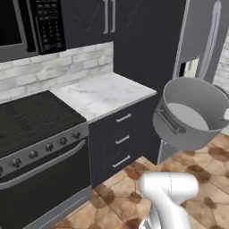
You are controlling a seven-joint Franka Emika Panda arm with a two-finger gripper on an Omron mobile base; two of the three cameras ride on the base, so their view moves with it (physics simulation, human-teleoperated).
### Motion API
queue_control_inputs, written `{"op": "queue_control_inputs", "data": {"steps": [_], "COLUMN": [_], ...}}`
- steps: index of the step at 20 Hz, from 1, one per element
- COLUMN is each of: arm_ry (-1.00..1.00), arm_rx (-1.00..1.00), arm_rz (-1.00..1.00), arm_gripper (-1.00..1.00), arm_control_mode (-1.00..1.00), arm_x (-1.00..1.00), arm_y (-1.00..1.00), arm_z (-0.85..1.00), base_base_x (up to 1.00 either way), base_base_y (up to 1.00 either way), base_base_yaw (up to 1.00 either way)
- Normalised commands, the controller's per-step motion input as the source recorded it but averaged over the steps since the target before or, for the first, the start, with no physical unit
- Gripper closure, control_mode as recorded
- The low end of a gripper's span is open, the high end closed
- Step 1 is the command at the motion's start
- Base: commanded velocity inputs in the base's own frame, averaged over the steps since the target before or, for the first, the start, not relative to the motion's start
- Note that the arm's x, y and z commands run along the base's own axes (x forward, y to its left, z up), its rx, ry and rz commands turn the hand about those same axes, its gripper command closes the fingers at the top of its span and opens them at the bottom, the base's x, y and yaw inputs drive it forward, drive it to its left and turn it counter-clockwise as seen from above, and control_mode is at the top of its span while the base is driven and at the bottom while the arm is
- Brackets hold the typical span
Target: Move the pot and pan from the stove into the sink.
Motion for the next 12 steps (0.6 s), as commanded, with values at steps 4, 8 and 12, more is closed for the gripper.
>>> {"op": "queue_control_inputs", "data": {"steps": [4,8,12], "arm_ry": [0.0,0.0,0.0], "arm_rx": [0.0,0.0,0.0], "arm_rz": [0.0,0.0,0.0], "arm_gripper": [1.0,1.0,1.0], "arm_control_mode": [1.0,1.0,1.0], "arm_x": [0.0,0.0,0.0], "arm_y": [0.0,0.0,0.0], "arm_z": [0.0,0.0,0.0], "base_base_x": [0.06,0.03,0.03], "base_base_y": [0.0,0.0,0.0], "base_base_yaw": [-0.45,-0.45,-0.44]}}
